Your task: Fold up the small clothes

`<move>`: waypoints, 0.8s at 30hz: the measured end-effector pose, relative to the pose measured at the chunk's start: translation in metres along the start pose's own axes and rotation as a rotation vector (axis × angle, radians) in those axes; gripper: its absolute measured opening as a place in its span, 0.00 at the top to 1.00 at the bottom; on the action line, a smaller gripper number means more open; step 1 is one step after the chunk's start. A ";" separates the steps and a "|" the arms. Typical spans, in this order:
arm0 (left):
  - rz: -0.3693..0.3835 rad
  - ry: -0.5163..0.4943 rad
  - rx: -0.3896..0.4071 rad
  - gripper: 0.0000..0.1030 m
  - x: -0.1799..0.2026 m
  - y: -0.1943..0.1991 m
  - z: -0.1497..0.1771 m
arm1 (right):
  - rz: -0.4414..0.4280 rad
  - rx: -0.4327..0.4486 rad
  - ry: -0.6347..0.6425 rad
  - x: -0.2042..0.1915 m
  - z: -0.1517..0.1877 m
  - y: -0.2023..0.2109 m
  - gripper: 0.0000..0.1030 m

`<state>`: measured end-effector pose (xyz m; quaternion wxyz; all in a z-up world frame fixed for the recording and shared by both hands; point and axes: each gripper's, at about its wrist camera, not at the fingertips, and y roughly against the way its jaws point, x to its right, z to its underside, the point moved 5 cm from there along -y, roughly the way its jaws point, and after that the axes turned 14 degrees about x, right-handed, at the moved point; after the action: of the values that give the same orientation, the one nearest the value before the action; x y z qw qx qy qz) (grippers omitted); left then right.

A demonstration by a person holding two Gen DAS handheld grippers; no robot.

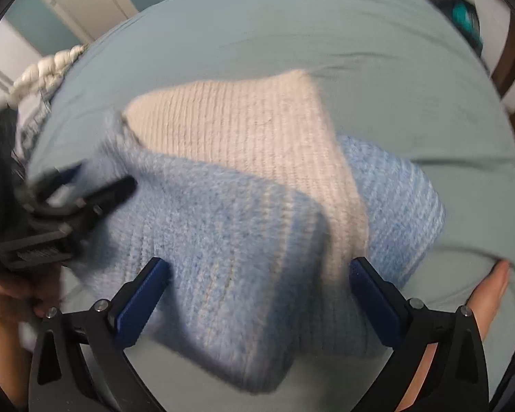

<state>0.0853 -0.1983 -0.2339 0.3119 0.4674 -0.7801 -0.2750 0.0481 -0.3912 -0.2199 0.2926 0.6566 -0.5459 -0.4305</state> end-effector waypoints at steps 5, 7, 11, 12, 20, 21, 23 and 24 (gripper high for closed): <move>0.024 0.054 -0.030 0.00 -0.012 0.011 -0.017 | -0.027 0.128 -0.162 0.046 -0.033 0.042 0.01; 0.043 0.069 -0.034 0.00 -0.016 0.020 -0.029 | -0.012 0.158 -0.231 0.070 -0.039 0.049 0.01; 0.070 0.076 0.003 0.00 -0.025 0.040 -0.063 | -0.072 0.133 -0.346 0.075 -0.027 0.050 0.01; 0.079 0.059 0.002 0.00 -0.028 0.042 -0.075 | -0.098 0.114 -0.367 0.073 -0.019 0.050 0.01; 0.158 -0.047 -0.169 0.00 -0.056 0.005 -0.086 | -0.269 -0.086 -0.547 0.065 0.018 0.012 0.01; 0.191 -0.031 -0.195 0.00 -0.059 -0.004 -0.079 | -0.270 -0.124 -0.544 0.065 0.027 0.001 0.01; 0.252 0.024 -0.240 0.00 -0.066 -0.021 -0.060 | -0.277 -0.172 -0.553 0.073 0.036 -0.009 0.01; 0.287 0.049 -0.259 0.00 -0.066 -0.027 -0.052 | -0.293 -0.174 -0.580 0.080 0.042 -0.012 0.01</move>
<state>0.1635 -0.1574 -0.2349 0.4244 0.3139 -0.7890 -0.3143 0.0195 -0.4620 -0.2691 0.1149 0.5508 -0.4675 -0.6818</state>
